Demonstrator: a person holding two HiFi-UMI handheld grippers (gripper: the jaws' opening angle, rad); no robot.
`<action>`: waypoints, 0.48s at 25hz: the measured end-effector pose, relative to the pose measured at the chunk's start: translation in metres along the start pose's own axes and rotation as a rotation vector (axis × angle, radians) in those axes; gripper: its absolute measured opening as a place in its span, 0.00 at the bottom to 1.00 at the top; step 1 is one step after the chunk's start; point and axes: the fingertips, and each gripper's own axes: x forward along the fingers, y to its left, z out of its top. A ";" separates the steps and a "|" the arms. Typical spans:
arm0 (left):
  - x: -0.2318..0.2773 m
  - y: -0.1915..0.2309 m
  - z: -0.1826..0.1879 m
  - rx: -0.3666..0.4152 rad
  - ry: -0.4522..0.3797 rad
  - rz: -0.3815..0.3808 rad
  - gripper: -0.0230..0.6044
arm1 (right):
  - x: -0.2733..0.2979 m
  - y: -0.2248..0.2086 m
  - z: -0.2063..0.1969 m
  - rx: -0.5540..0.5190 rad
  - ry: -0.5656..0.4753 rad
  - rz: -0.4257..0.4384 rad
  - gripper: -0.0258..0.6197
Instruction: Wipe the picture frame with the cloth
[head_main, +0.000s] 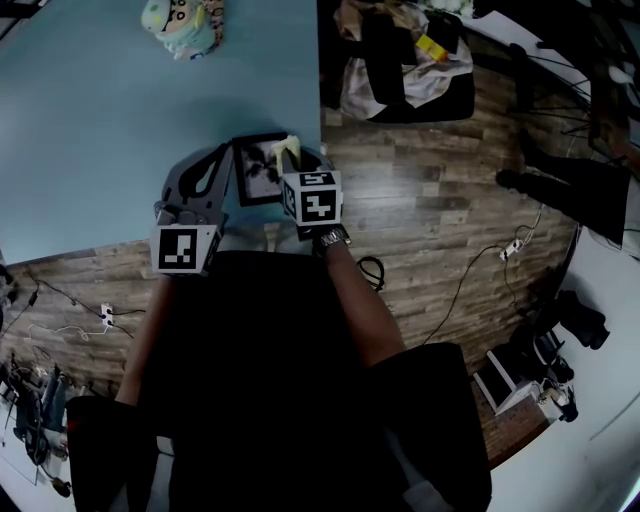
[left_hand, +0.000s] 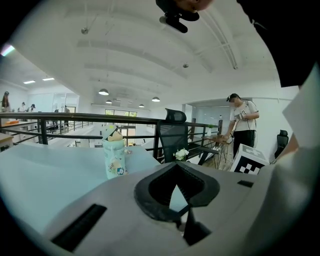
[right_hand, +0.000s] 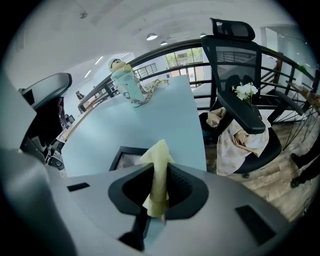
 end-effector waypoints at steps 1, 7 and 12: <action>0.001 0.001 0.000 -0.003 0.000 0.003 0.03 | 0.001 0.000 0.001 -0.003 0.002 0.000 0.13; 0.008 0.008 0.000 -0.011 0.009 0.010 0.03 | 0.009 0.000 0.011 -0.021 0.013 0.006 0.13; 0.012 0.014 0.001 -0.014 0.016 0.021 0.03 | 0.012 -0.002 0.018 -0.021 0.013 0.010 0.13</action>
